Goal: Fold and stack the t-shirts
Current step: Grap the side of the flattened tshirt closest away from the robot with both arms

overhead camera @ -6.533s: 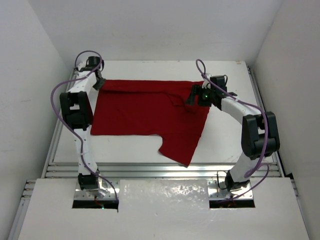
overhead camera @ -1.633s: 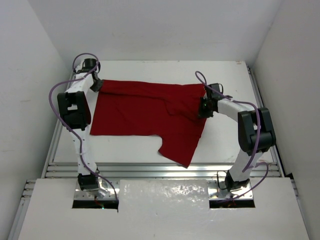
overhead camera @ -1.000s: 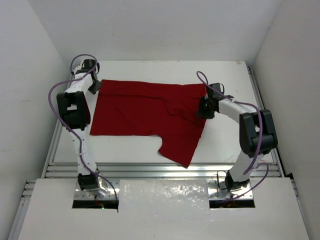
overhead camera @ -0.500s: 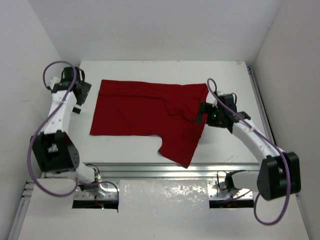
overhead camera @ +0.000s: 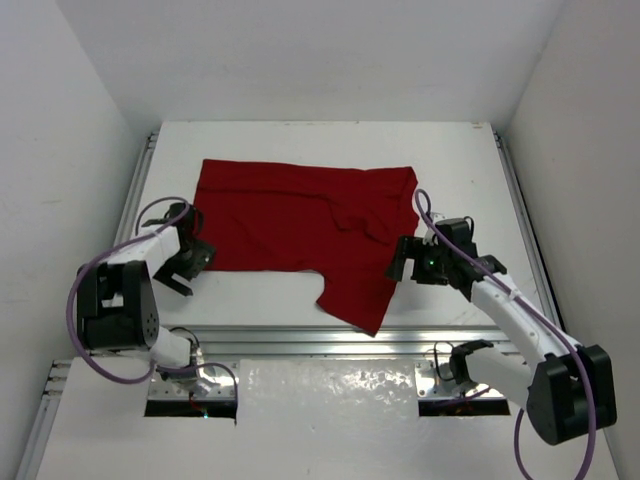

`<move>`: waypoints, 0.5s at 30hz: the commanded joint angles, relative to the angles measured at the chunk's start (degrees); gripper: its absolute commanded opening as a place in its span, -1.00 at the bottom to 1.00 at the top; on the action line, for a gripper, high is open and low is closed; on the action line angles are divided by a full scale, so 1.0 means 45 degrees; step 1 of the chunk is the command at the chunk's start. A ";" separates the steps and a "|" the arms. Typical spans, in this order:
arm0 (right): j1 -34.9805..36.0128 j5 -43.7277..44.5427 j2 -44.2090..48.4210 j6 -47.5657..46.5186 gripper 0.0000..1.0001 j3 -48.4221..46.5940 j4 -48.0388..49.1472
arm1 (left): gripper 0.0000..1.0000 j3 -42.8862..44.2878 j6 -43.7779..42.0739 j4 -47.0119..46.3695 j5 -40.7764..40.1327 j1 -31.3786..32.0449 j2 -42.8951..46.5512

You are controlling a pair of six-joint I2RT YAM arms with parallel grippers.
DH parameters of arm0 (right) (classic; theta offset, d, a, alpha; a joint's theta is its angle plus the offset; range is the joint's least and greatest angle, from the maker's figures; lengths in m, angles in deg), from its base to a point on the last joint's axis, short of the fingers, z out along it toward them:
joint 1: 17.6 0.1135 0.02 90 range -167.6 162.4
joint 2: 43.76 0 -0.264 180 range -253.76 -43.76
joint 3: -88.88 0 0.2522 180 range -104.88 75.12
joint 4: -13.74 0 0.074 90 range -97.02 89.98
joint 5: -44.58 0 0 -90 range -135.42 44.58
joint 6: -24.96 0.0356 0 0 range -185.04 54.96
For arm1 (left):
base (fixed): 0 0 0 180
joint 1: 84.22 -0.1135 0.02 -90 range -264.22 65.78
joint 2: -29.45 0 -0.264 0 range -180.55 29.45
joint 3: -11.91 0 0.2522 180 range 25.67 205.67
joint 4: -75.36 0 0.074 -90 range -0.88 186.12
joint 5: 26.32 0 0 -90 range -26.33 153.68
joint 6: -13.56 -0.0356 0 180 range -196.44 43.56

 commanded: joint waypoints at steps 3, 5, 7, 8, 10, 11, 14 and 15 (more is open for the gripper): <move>-0.0001 -0.1192 0.0810 -0.0182 0.98 0.0164 0.0791 | 0.70 0.0686 -0.0340 -0.1492 -0.0746 0.0107 -0.0744; 0.0000 -0.1407 0.0869 -0.0202 0.98 0.0243 0.0907 | 0.60 0.0785 -0.0302 -0.1668 -0.1039 0.0088 -0.0726; 0.0019 -0.1563 0.0889 -0.0183 0.98 0.0302 0.1025 | 0.52 0.0979 -0.0127 -0.1456 -0.1699 0.0088 -0.0803; 0.0019 -0.1641 0.0889 -0.0163 0.98 0.0302 0.1103 | 0.50 0.1096 -0.0048 -0.1318 -0.1936 0.0030 -0.1055; 0.0019 -0.1914 0.0869 -0.0143 0.98 0.0263 0.1201 | 0.49 0.1292 0.0011 -0.1355 -0.2018 -0.0107 -0.1252; 0.0038 -0.2070 0.0869 -0.0124 0.98 0.0243 0.1201 | 0.47 0.1274 -0.0047 -0.1568 -0.1862 -0.0262 -0.1388; 0.0136 -0.2188 0.0830 -0.0124 0.98 0.0146 0.1240 | 0.41 0.1390 0.0321 -0.1396 -0.2113 -0.0381 -0.1759; 0.0155 -0.2266 0.0869 -0.0124 0.98 0.0165 0.1240 | 0.40 0.1468 0.0362 -0.1318 -0.2192 -0.0497 -0.2070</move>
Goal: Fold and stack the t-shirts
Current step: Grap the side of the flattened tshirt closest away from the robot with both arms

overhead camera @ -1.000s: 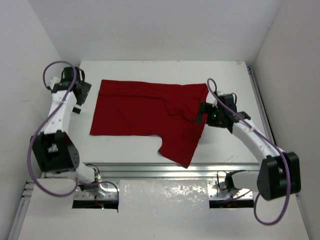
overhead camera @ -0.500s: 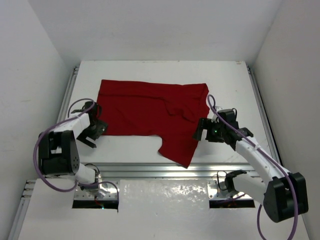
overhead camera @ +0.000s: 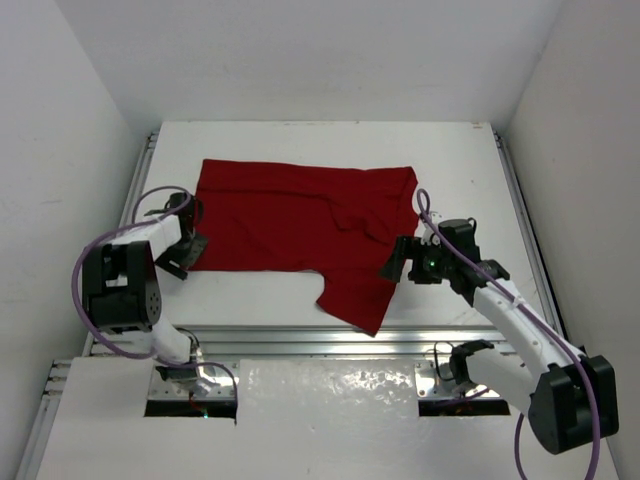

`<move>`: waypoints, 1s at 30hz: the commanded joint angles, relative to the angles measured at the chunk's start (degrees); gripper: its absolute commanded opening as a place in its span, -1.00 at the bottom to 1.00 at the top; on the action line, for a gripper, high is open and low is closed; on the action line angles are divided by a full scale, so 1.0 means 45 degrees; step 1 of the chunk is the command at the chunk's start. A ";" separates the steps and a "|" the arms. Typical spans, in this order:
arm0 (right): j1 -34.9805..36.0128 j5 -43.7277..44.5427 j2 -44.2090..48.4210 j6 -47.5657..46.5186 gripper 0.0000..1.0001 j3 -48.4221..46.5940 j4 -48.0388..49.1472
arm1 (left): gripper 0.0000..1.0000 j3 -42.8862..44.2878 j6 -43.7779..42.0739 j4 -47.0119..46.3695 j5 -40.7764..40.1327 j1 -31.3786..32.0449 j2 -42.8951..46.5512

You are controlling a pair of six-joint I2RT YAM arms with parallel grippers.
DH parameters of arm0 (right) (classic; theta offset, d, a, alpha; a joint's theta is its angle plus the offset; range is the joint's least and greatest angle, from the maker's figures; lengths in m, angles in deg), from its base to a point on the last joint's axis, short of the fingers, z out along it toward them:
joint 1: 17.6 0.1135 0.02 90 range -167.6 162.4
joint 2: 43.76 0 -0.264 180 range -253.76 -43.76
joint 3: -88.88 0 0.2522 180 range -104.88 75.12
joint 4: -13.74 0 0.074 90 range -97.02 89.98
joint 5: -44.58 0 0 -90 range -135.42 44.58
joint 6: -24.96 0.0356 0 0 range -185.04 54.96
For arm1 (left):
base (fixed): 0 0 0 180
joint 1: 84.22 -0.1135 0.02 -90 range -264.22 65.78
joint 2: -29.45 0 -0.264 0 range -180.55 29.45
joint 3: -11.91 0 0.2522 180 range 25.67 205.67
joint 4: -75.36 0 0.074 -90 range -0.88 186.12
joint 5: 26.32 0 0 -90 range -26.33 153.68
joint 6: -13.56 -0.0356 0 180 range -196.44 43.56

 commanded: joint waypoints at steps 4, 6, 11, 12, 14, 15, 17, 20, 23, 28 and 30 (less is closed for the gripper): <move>0.0204 -0.0772 0.0360 -0.0046 0.98 0.0054 0.0774 | 0.21 0.0244 0.0600 -0.0264 -0.0647 -0.0587 -0.0904; 0.0263 -0.0889 0.0380 -0.0046 0.98 0.0074 0.0795 | 0.03 0.0167 0.0601 -0.0497 -0.0590 -0.0743 -0.1100; 0.0691 -0.0772 0.0555 -0.0260 0.98 0.0113 0.0736 | -0.32 0.0009 0.0699 -0.0674 -0.0647 -0.0743 -0.1723; 0.0848 -0.0811 0.0536 -0.0377 0.97 0.0113 0.0717 | -0.35 -0.0029 0.0718 -0.0694 -0.0783 -0.0763 -0.1764; 0.1296 -0.0578 0.0478 -0.0630 0.96 0.0093 0.0561 | -0.58 -0.0127 0.0622 -0.0868 -0.0669 -0.0743 -0.1726; 0.1782 -0.0364 0.0323 -0.0825 0.94 0.0016 0.0483 | -0.66 -0.0301 0.0582 -0.1121 -0.0339 -0.0743 -0.1648; 0.2563 0.0572 0.0049 -0.0905 0.94 -0.0179 0.0035 | -0.87 -0.0478 0.0446 -0.1298 -0.0180 -0.0704 -0.1277; 0.3656 0.2227 -0.0576 -0.0459 0.91 -0.0219 -0.0435 | -1.00 -0.0810 0.0484 -0.1299 -0.0159 -0.0607 -0.0497; 0.4420 0.3733 -0.1084 0.0535 0.80 0.0033 -0.0709 | -1.00 -0.1239 0.0679 -0.1416 -0.0316 -0.0587 0.0519; 0.6333 0.4849 -0.1141 0.1866 0.69 0.0581 -0.0474 | -1.00 -0.1729 0.0309 -0.2295 0.0425 -0.0432 0.1497; 0.7292 0.5630 -0.1610 0.2394 0.58 0.0718 -0.0378 | -1.00 -0.1632 0.0231 -0.2450 0.0543 -0.0372 0.1517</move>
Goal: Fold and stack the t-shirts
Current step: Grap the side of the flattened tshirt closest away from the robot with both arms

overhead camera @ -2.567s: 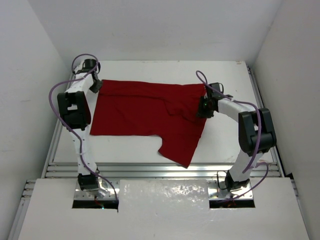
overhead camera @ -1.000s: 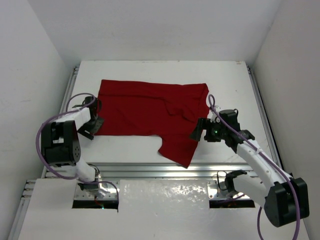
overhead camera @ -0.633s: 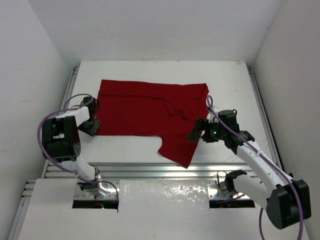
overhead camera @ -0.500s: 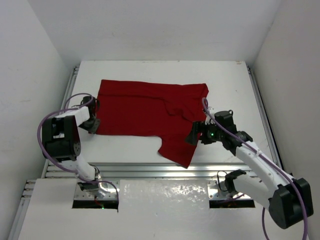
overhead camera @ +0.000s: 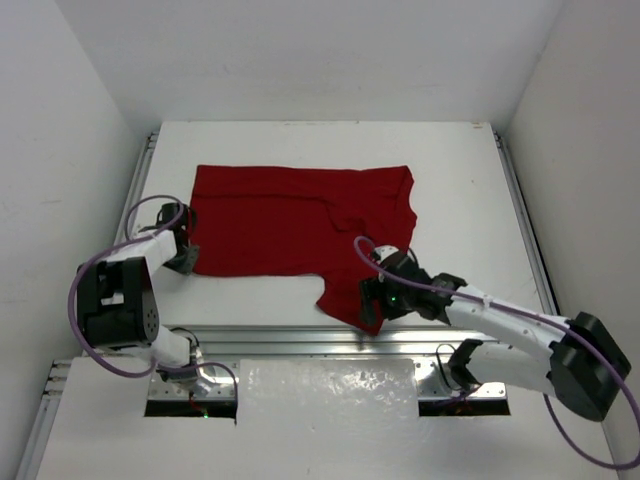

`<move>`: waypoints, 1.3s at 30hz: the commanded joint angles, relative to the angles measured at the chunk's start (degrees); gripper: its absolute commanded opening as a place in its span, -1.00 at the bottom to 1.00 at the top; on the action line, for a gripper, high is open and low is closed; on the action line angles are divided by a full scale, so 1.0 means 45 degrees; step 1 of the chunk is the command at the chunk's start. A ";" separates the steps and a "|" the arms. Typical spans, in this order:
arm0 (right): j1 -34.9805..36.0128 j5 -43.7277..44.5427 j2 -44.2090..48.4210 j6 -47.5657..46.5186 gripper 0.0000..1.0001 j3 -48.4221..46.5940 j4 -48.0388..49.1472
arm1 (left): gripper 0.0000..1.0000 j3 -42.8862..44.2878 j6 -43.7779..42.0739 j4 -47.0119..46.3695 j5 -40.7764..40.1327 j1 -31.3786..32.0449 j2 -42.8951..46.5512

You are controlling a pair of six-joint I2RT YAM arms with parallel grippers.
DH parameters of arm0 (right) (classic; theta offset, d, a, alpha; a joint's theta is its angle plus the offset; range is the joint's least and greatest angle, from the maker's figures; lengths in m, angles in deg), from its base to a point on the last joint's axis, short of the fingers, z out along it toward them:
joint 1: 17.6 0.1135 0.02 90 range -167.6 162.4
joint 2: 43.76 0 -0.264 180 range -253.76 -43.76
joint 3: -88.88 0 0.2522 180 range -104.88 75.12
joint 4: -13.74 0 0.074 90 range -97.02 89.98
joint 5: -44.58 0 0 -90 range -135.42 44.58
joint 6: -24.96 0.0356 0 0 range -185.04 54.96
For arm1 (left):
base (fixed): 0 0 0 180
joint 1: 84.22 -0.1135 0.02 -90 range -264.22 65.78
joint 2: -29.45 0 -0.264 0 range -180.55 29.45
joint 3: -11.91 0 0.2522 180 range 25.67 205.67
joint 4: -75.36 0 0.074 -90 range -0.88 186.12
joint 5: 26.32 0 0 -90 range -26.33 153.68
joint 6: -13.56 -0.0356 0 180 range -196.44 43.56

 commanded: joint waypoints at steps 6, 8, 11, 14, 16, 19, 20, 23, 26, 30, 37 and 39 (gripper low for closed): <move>0.1937 0.2974 -0.1896 0.2411 0.26 0.0541 0.0451 | -1.00 0.0176 -0.0392 -0.1191 0.0988 0.0153 -0.0122; 0.2034 0.3150 -0.2285 0.2586 0.17 0.0502 0.0411 | -1.00 0.0118 -0.0470 -0.1444 0.1261 0.0153 -0.0220; 0.2288 0.3385 -0.2599 0.2861 0.05 0.0754 0.0935 | -1.00 0.0001 -0.0568 -0.1678 0.1496 0.0172 -0.0182; 0.2503 0.3599 -0.2872 0.3095 -0.26 0.0620 0.1427 | -1.00 -0.0058 -0.0627 -0.1777 0.1594 0.0172 -0.0064; 0.2775 0.4182 -0.3302 0.3270 -0.89 0.0308 0.1271 | -1.00 -0.0039 -0.0627 -0.1855 0.1692 0.0172 -0.0045; 0.2855 0.4400 -0.4297 0.3504 -0.92 -0.0257 0.0785 | -1.00 0.0000 -0.0647 -0.1914 0.1906 0.0133 -0.0142; 0.2913 0.4613 -0.4551 0.3544 -0.97 -0.0395 0.0473 | -1.00 0.0000 -0.0685 -0.1934 0.2023 0.0114 -0.0181; 0.3439 0.5373 -0.4944 0.3837 -1.00 -0.0962 -0.0327 | -1.00 0.0020 -0.0685 -0.1934 0.2044 0.0094 -0.0201; 0.3851 0.5748 -0.4165 0.3838 -1.00 -0.1626 -0.1070 | -1.00 0.0136 -0.0861 -0.1817 0.1947 0.0094 0.0033; 0.3813 0.6195 -0.3227 0.2885 -1.00 -0.2563 -0.2048 | -1.00 0.0954 -0.1095 -0.1212 0.1692 0.0113 0.0365; 0.2196 0.6137 -0.2971 0.0367 -1.00 -0.3795 -0.1720 | -1.00 0.2398 -0.1154 -0.0529 0.1692 0.0250 0.0054; 0.1590 0.5984 -0.3224 -0.0475 -1.00 -0.3892 -0.0898 | -1.00 0.2986 -0.1038 -0.0178 0.1595 0.0463 -0.0490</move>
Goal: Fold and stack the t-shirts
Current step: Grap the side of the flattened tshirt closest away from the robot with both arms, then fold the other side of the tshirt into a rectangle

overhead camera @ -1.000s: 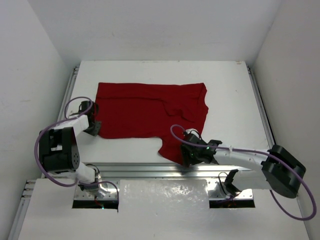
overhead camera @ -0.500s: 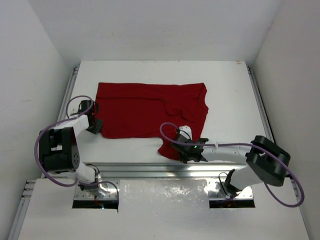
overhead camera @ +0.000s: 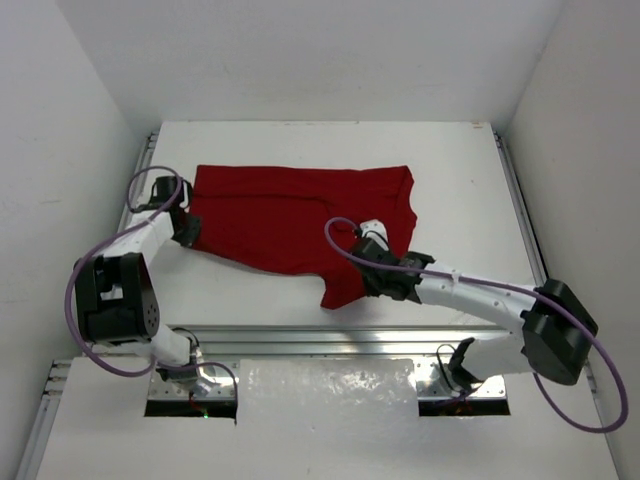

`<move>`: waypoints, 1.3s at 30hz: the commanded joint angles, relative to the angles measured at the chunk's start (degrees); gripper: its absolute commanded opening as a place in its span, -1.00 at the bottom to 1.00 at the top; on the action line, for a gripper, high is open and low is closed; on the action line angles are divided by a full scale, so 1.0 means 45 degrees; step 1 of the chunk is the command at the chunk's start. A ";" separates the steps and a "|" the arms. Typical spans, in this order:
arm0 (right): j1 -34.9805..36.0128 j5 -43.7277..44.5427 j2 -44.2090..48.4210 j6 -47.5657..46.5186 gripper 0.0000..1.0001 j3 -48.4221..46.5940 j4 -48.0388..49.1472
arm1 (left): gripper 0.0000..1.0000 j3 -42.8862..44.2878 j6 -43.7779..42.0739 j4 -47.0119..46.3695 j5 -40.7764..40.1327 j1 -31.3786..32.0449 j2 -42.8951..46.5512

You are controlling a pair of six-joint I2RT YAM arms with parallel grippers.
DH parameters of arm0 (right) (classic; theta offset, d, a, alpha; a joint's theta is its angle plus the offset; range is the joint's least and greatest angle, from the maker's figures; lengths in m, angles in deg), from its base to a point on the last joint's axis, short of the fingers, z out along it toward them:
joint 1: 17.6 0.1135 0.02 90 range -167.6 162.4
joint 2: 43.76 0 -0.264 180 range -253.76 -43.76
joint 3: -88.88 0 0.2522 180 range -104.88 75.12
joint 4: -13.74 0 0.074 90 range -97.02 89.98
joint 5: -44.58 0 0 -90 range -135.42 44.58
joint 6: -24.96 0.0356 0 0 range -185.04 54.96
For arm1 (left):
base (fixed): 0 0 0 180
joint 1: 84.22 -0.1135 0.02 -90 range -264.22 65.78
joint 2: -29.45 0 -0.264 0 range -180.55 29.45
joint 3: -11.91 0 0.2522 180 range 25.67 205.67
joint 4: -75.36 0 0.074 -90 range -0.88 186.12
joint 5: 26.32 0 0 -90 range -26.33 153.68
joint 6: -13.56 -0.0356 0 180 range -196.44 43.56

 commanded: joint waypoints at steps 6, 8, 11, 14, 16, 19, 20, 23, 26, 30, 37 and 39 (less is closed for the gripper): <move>-0.2463 0.0061 -0.1068 -0.3585 -1.00 -0.1937 0.1438 | -1.00 0.2533 0.0256 0.0744 -0.0416 0.0559 -0.1270; -0.2974 -0.0017 -0.1302 -0.3957 -1.00 -0.2503 0.1808 | -1.00 0.2885 0.0276 0.0822 -0.0515 0.0559 -0.1698; -0.3815 -0.0407 -0.2316 -0.4699 -1.00 -0.3615 0.1694 | -1.00 0.3724 0.0296 0.1056 -0.0457 0.0559 -0.2517; -0.4420 -0.0699 -0.3274 -0.5111 -1.00 -0.4593 0.1634 | -1.00 0.4409 0.0393 0.1350 -0.0457 0.0559 -0.3106; -0.4889 -0.1148 -0.3877 -0.5228 -1.00 -0.5196 0.1557 | -1.00 0.4722 0.0413 0.1350 -0.0534 0.0559 -0.3378; -0.5203 -0.1481 -0.4562 -0.5403 -1.00 -0.6019 0.1400 | -1.00 0.5248 0.0393 0.1505 -0.0574 0.0520 -0.3692; -0.5262 -0.1540 -0.4700 -0.5423 -1.00 -0.6214 0.1283 | -1.00 0.5405 0.0393 0.1584 -0.0554 0.0520 -0.3925; -0.5398 -0.1638 -0.5053 -0.5443 -1.00 -0.6879 0.1165 | -1.00 0.6126 0.0432 0.1721 -0.0554 0.0539 -0.4336; -0.5671 -0.1755 -0.5597 -0.5540 -1.00 -0.7601 0.0970 | -1.00 0.6731 0.0510 0.1915 -0.0593 0.0539 -0.4727; -0.6023 -0.1833 -0.6302 -0.5658 -1.00 -0.8479 0.0755 | -1.00 0.7377 0.0569 0.2208 -0.0730 0.0461 -0.5235; -0.6668 -0.1872 -0.7455 -0.5755 -1.00 -0.9672 0.0150 | -1.00 0.8023 0.0862 0.2444 -0.0730 0.0188 -0.5900; -0.6707 -0.1853 -0.7553 -0.5795 -1.00 -0.9867 0.0013 | -1.00 0.8101 0.0862 0.2560 -0.0730 0.0149 -0.5997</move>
